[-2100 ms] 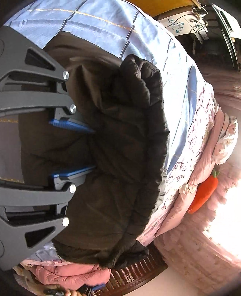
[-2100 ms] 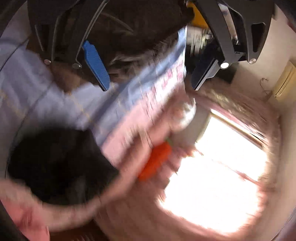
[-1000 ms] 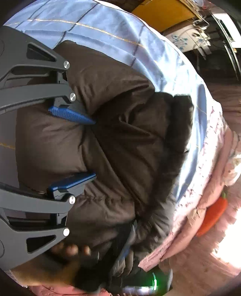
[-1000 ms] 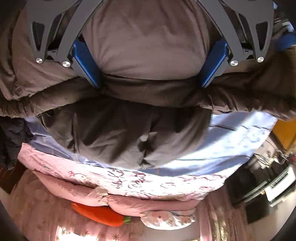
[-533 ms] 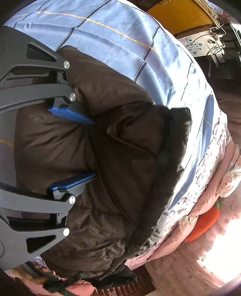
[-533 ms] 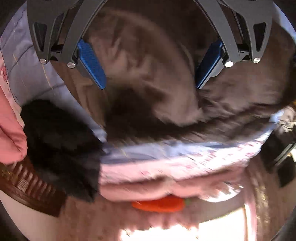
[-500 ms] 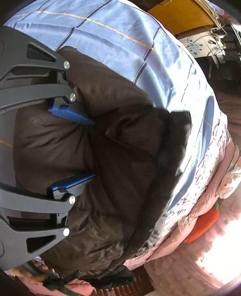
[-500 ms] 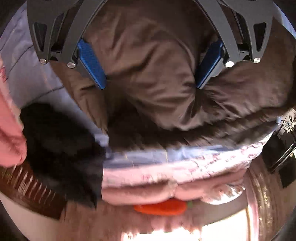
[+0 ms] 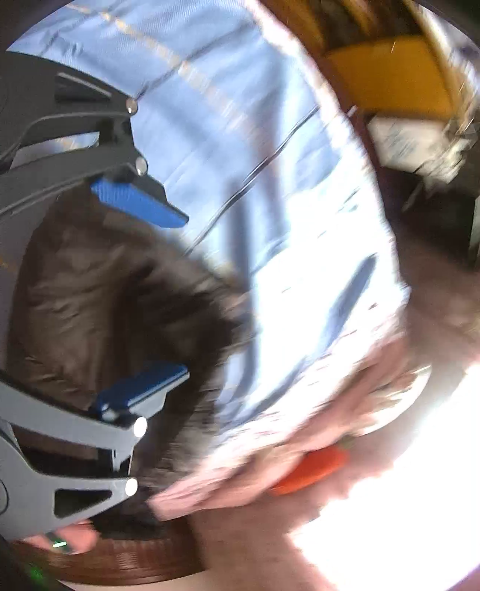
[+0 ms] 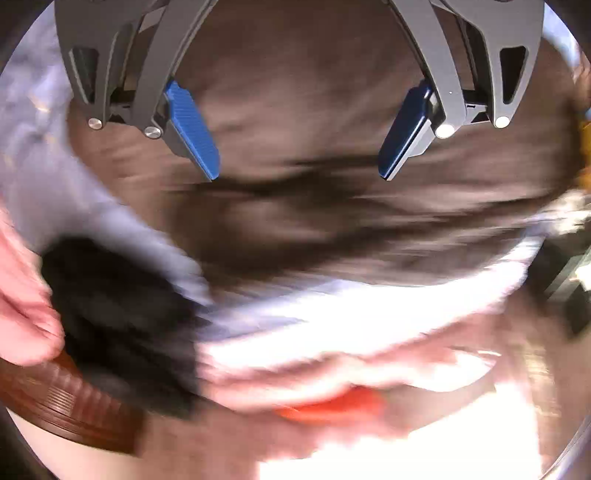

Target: Fold large clothes

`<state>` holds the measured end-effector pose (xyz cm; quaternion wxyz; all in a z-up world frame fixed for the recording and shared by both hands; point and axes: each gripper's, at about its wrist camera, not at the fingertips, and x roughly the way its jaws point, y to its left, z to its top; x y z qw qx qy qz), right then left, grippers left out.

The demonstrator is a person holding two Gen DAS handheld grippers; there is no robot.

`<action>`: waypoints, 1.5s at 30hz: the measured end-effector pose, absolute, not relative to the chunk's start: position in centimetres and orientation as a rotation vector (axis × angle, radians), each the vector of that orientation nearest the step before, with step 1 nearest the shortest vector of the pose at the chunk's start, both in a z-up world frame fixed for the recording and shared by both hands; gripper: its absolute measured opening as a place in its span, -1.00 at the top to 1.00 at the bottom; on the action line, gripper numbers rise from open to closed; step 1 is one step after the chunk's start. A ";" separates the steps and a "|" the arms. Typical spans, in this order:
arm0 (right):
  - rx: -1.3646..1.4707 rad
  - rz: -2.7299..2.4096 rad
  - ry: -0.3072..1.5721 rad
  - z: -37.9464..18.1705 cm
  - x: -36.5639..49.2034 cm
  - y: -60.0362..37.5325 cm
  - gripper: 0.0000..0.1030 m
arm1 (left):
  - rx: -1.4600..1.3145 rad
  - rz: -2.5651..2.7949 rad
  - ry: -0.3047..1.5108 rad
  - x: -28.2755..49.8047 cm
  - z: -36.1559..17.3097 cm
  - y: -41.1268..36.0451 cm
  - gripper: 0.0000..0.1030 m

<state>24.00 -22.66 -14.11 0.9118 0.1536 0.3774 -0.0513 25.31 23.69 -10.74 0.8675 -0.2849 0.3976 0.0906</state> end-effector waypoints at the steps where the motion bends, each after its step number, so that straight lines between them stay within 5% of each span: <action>1: 0.303 -0.035 0.772 -13.2 23.8 -20.3 -0.73 | -0.606 0.208 0.811 24.7 -9.9 24.3 -0.52; 6: 0.120 0.350 0.823 -10.2 24.2 -3.4 -0.59 | -0.510 0.287 0.930 23.9 -10.0 23.9 -0.47; 12: -0.013 0.267 0.952 -14.7 32.2 6.5 -0.35 | -0.384 0.263 1.138 24.1 -15.8 22.8 -0.39; 24: -0.103 0.170 0.994 -18.7 37.8 6.4 -0.37 | -0.271 0.230 1.173 25.8 -18.6 19.9 -0.40; 28: 0.063 0.222 0.707 -12.3 33.0 1.1 -0.36 | -0.303 0.184 1.062 25.4 -16.2 19.3 -0.40; 32: 0.202 0.006 0.580 -9.8 31.1 -7.3 -0.65 | -0.281 0.138 0.967 24.6 -14.5 17.9 -0.48; 39: 0.186 -0.092 0.829 -16.5 35.5 -12.5 -0.65 | -0.244 0.145 0.952 24.4 -13.8 16.5 -0.51; 45: 0.139 -0.108 0.812 -19.4 36.4 -12.0 -0.71 | -0.194 0.154 0.941 24.7 -13.9 16.5 -0.54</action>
